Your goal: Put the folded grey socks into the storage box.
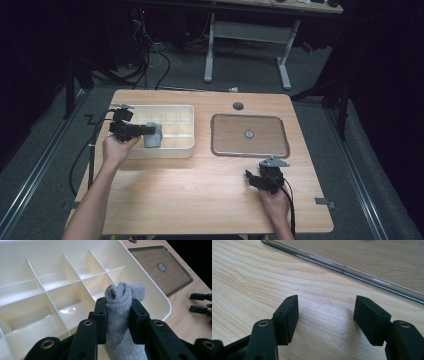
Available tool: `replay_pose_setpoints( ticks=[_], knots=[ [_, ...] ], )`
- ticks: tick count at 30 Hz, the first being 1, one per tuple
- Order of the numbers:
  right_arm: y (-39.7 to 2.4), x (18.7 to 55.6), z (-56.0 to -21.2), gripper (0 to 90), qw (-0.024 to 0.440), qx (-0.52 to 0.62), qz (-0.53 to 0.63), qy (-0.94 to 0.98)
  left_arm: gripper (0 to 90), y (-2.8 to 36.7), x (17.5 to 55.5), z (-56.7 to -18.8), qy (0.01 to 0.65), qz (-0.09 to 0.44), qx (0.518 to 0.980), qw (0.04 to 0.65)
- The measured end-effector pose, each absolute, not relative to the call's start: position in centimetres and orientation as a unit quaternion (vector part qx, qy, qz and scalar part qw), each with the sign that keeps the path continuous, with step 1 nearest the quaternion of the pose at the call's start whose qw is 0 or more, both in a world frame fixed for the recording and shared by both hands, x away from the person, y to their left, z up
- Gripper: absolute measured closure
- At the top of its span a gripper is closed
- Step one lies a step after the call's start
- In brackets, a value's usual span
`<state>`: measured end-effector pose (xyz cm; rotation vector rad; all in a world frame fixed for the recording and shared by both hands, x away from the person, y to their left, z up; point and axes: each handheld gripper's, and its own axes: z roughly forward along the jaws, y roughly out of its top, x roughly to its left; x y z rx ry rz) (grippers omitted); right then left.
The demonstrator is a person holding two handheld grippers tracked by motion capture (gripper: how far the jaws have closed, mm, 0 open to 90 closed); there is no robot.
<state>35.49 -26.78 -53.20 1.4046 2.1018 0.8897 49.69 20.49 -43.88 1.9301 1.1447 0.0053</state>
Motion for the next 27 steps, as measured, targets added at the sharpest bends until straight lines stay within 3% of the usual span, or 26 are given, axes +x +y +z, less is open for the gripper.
replay_pose_setpoints(
  ticks=[13,27],
  knots=[
    [-26.8,35.5,-53.2,37.1,0.229,0.510,0.323,0.764,71.3,19.9,50.9,-45.8,0.468,-0.033,0.774,0.426],
    [-26.8,35.5,-53.2,37.0,0.229,0.510,0.323,0.764,71.4,19.5,51.0,-46.5,0.465,-0.006,0.798,0.384]
  ],
)
